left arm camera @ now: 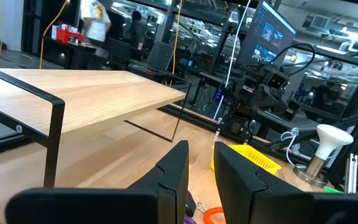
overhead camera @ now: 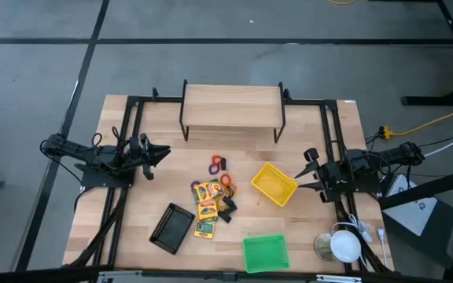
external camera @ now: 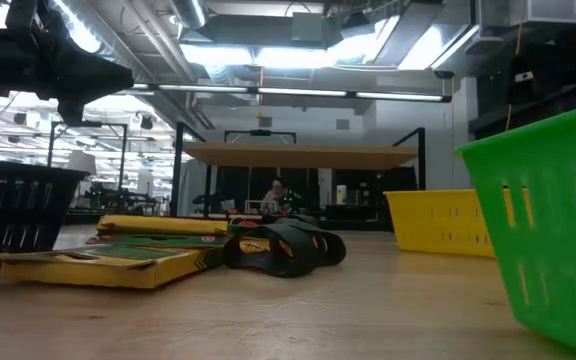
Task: Pick & Place Office Desk Supplies
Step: Put the black rubber band into the yellow basket
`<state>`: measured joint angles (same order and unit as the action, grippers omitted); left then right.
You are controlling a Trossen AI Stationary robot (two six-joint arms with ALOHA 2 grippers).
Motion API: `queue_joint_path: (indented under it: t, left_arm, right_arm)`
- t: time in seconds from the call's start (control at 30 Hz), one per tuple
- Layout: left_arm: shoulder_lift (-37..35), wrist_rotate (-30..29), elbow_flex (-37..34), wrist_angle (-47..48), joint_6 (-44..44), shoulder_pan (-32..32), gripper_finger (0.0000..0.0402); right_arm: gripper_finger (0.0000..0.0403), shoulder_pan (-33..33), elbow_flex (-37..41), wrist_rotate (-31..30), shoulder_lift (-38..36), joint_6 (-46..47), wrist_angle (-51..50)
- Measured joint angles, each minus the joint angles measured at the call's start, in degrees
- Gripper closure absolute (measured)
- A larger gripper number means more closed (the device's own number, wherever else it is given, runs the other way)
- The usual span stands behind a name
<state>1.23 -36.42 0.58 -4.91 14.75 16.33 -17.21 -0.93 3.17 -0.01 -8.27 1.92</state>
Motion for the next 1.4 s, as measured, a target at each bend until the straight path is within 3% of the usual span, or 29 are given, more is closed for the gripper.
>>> queue_joint_path:
  t: [0.23,0.4,0.63,0.77,0.97,1.13,1.27,1.4]
  left_arm:
    - [-0.01,0.00,0.02,0.00,-0.01,0.01,0.0329]
    - [-0.02,0.00,0.02,0.00,0.01,-0.01,0.0329]
    - [-0.01,0.00,0.00,0.00,-0.01,0.01,0.0329]
    - [0.00,-0.29,0.01,-0.41,-0.34,-0.01,0.0329]
    - [0.00,-4.74,0.02,-7.69,5.36,0.01,0.0329]
    - [-0.02,-7.46,0.02,-15.76,6.48,-0.01,0.0329]
    - [-0.01,-6.07,0.02,-21.52,3.54,-0.01,0.0329]
    - [-0.02,-8.43,0.02,-25.03,2.15,0.01,0.0329]
  right_arm:
    - [0.0260,0.00,0.00,-5.32,0.04,0.73,3.54]
    - [0.0260,0.00,0.00,-5.49,0.03,11.00,15.91]
    - [0.0260,-0.02,-0.02,-21.01,0.02,21.14,28.76]
    - [0.0260,-0.02,-0.02,-24.62,0.02,21.17,34.64]
    - [0.0260,-0.02,-0.02,-25.85,0.67,16.85,41.16]
    - [0.0260,-0.02,-0.02,-33.48,2.92,15.35,42.48]
    - [0.0260,0.00,-0.02,-42.01,7.24,22.78,42.46]
    - [0.0259,0.02,-0.02,-44.62,13.63,32.71,42.43]
